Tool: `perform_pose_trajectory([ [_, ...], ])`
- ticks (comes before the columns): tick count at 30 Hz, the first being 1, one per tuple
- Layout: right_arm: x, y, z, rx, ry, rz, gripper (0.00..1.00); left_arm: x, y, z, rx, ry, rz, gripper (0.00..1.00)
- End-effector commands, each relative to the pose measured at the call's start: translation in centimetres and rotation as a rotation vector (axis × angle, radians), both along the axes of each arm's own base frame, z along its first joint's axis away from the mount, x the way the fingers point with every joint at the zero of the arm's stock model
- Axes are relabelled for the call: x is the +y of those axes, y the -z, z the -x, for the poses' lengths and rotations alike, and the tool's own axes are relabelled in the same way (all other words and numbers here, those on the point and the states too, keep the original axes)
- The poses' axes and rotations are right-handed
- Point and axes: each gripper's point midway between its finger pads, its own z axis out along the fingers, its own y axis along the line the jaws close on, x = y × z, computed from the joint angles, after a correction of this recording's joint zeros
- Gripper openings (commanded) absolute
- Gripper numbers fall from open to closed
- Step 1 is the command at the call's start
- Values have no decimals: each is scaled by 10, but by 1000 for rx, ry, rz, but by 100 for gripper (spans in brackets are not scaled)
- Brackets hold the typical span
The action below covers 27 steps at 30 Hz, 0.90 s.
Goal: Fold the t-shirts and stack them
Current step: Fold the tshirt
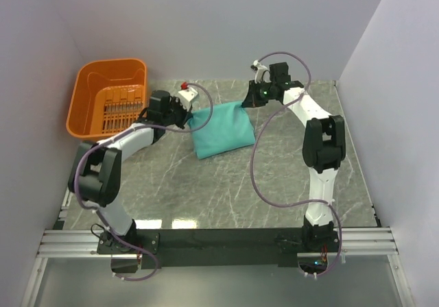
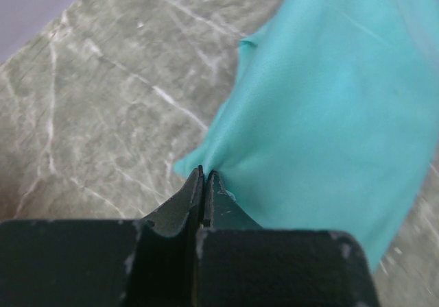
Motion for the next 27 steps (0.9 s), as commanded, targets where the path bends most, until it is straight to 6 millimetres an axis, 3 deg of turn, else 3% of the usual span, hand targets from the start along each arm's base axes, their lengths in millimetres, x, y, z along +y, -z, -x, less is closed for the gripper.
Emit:
perform_pose_trajectory([
  [1, -11, 23, -29, 47, 233, 69, 0, 8, -14, -38, -40, -136, 14, 1],
  [7, -8, 36, -50, 69, 341, 79, 0, 14, 11, -56, 25, -215, -19, 0],
  [20, -7, 47, -53, 64, 360, 114, 0, 8, 67, -78, 205, -237, -82, 2],
  [22, -7, 42, -54, 54, 355, 115, 4, 11, 65, -81, 204, -264, -81, 10],
  [23, -7, 39, -54, 46, 351, 116, 13, 15, 58, -84, 187, -293, -81, 16],
  [24, -7, 31, -55, 32, 350, 112, 17, 16, 50, -87, 164, -306, -67, 31],
  [25, -9, 26, -56, 13, 355, 114, 22, 16, 45, -86, 155, -311, -59, 38],
  [26, -11, 19, -57, -7, 360, 114, 37, 16, 27, -86, 122, -317, -42, 46],
  [27, -12, 4, -58, -39, 368, 107, 42, 16, 18, -86, 110, -321, -29, 56],
])
